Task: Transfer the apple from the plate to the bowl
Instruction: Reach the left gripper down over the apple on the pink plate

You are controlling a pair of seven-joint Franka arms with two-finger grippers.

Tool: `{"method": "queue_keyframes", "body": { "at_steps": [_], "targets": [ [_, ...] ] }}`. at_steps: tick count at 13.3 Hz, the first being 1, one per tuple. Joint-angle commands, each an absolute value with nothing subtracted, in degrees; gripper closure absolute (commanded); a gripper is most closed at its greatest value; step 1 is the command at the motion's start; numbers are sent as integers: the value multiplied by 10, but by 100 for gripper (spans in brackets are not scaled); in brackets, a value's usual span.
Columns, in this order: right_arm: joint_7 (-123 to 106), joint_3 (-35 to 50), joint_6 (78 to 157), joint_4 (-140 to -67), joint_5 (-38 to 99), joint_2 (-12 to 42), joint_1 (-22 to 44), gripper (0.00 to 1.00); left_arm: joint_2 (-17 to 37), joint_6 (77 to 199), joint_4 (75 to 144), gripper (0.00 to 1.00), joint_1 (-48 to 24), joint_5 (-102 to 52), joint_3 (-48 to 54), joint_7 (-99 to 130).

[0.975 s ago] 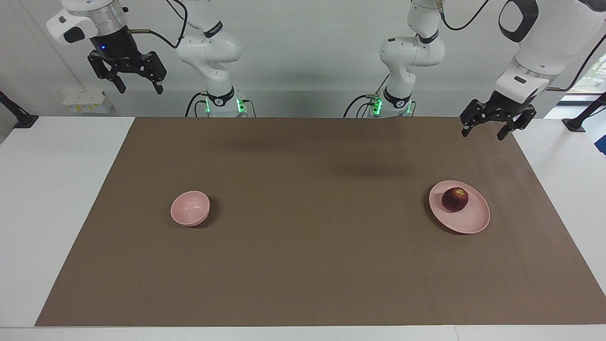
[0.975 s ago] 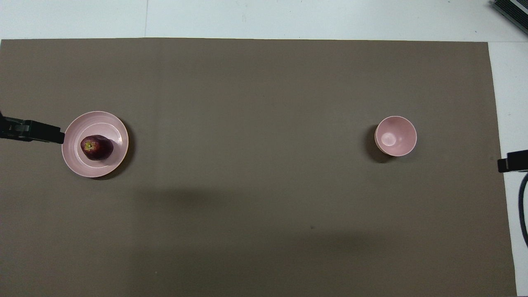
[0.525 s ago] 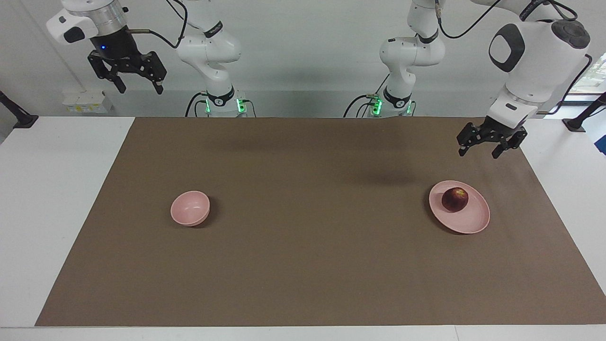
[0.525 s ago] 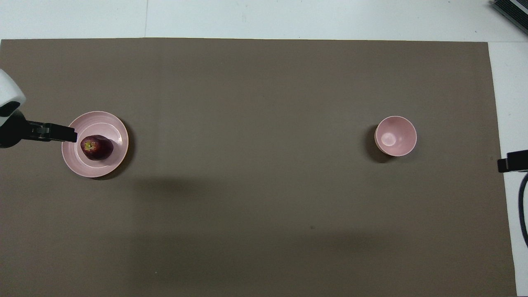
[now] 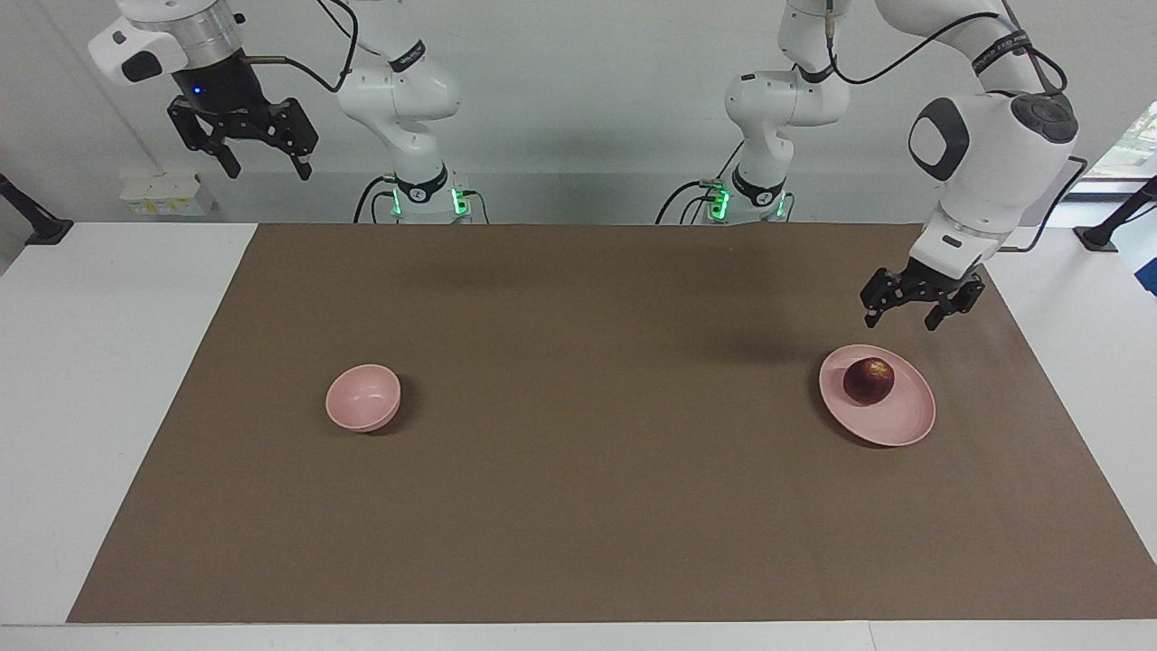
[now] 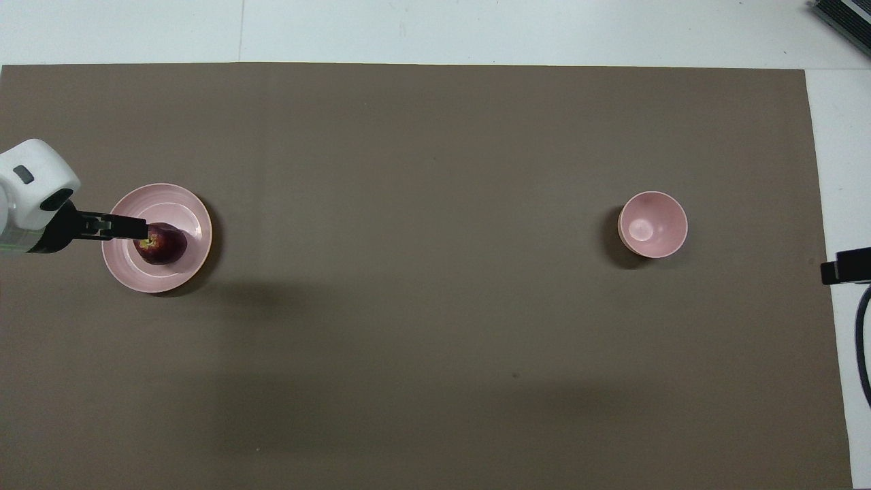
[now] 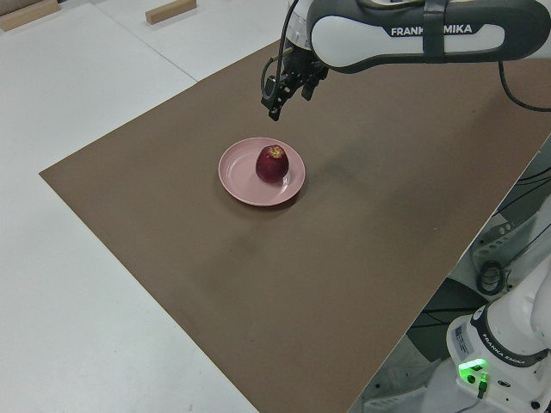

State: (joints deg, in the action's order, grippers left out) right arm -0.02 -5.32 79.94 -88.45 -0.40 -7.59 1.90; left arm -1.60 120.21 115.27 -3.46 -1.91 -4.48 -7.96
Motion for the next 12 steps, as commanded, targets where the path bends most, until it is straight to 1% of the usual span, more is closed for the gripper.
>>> {"method": "queue_keyframes", "body": {
  "at_steps": [1,6,8,12],
  "targets": [
    [3,-50,795,-894,-6,-86,18,0,-9,1258,1189,0,-25,-21,-40,-89],
    [3,-49,795,-894,-6,-86,18,0,29,1362,1244,0,-25,-21,-40,-89],
    [2,-49,795,-894,-6,-86,19,0,44,1380,1245,0,-23,-21,-40,-89],
    [2,-49,795,-894,-6,-86,20,0,52,1415,1267,0,-14,-21,-40,-89]
  ]
}}
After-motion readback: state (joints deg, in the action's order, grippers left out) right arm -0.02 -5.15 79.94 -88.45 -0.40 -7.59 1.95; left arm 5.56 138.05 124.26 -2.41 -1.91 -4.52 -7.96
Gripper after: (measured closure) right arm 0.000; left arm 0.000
